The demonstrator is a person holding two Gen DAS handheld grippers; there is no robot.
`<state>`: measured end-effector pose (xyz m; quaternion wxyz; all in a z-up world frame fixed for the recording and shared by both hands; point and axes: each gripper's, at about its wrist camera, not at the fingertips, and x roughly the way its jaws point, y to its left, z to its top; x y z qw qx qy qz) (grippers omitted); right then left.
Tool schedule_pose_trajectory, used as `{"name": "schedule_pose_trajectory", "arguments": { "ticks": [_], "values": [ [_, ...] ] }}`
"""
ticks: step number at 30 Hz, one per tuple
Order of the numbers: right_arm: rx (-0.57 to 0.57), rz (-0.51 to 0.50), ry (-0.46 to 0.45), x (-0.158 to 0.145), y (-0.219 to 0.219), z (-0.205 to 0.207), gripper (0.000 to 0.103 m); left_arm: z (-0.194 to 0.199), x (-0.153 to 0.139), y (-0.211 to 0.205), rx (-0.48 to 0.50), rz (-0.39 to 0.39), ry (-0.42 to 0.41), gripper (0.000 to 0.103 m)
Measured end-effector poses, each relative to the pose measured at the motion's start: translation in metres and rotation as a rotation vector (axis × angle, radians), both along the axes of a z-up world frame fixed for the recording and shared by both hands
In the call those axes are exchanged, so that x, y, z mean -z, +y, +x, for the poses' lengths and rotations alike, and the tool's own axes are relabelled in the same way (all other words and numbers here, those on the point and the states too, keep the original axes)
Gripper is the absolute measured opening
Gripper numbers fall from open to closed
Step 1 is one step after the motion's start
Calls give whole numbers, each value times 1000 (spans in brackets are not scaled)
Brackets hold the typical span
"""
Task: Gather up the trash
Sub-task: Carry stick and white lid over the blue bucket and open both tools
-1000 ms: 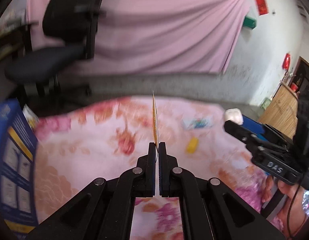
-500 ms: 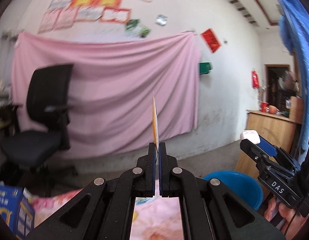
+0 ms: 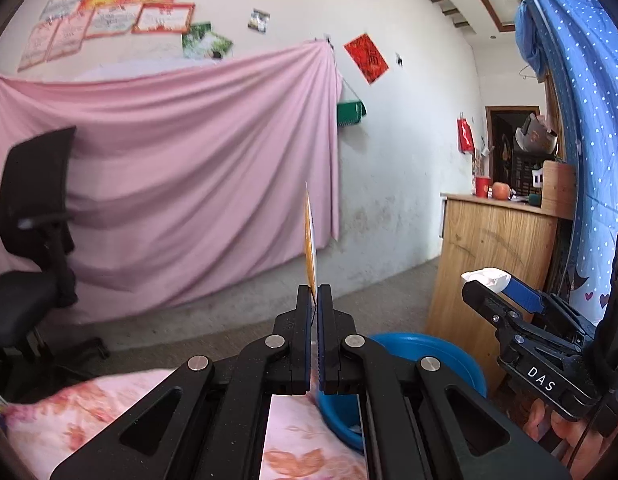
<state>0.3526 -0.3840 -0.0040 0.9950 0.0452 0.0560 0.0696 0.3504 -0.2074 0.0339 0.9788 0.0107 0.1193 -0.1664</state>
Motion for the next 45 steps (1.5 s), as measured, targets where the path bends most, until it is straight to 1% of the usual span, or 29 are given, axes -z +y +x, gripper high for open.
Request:
{"name": "schedule_pose_trajectory", "arguments": {
  "ticks": [3, 7, 11, 12, 14, 16, 19, 22, 27, 33, 34, 36, 38, 40, 42, 43, 44, 45],
  "values": [
    [25, 38, 46, 7, -14, 7, 86, 16, 7, -12, 16, -3, 45, 1],
    [45, 71, 114, 19, -27, 16, 86, 38, 14, -27, 47, -13, 139, 1],
    [47, 111, 234, 36, -38, 30, 86, 59, 18, -37, 82, -22, 232, 1],
    [47, 123, 252, 40, -41, 33, 86, 63, 19, -39, 89, -22, 251, 1],
    [42, 149, 303, 48, -46, 41, 86, 70, 22, -44, 111, -13, 287, 1],
    [47, 156, 338, 55, -49, 46, 86, 77, 28, -51, 134, 16, 334, 1],
    [40, 163, 387, 64, -51, 53, 86, 84, 36, -59, 160, 31, 394, 1],
    [42, 151, 418, 69, -50, 56, 86, 89, 45, -64, 187, 43, 457, 1],
    [35, 139, 450, 73, -48, 61, 86, 97, 55, -75, 220, 81, 520, 1],
    [39, 140, 483, 78, -50, 66, 87, 109, 67, -71, 233, 54, 608, 1],
    [41, 141, 489, 79, -51, 67, 87, 110, 69, -69, 231, 50, 621, 3],
    [46, 144, 500, 80, -52, 68, 88, 114, 72, -66, 222, 40, 646, 11],
    [52, 146, 510, 82, -53, 69, 91, 115, 72, -61, 215, 17, 656, 29],
    [57, 149, 516, 82, -54, 70, 94, 113, 71, -55, 202, -5, 646, 33],
    [61, 155, 520, 82, -55, 70, 99, 113, 70, -50, 188, -12, 644, 35],
    [63, 158, 519, 82, -56, 70, 100, 112, 70, -47, 176, -15, 642, 39],
    [64, 159, 518, 82, -56, 70, 102, 111, 69, -44, 165, -20, 637, 46],
    [66, 160, 517, 81, -56, 70, 103, 110, 68, -40, 153, -32, 629, 51]
  ]
}}
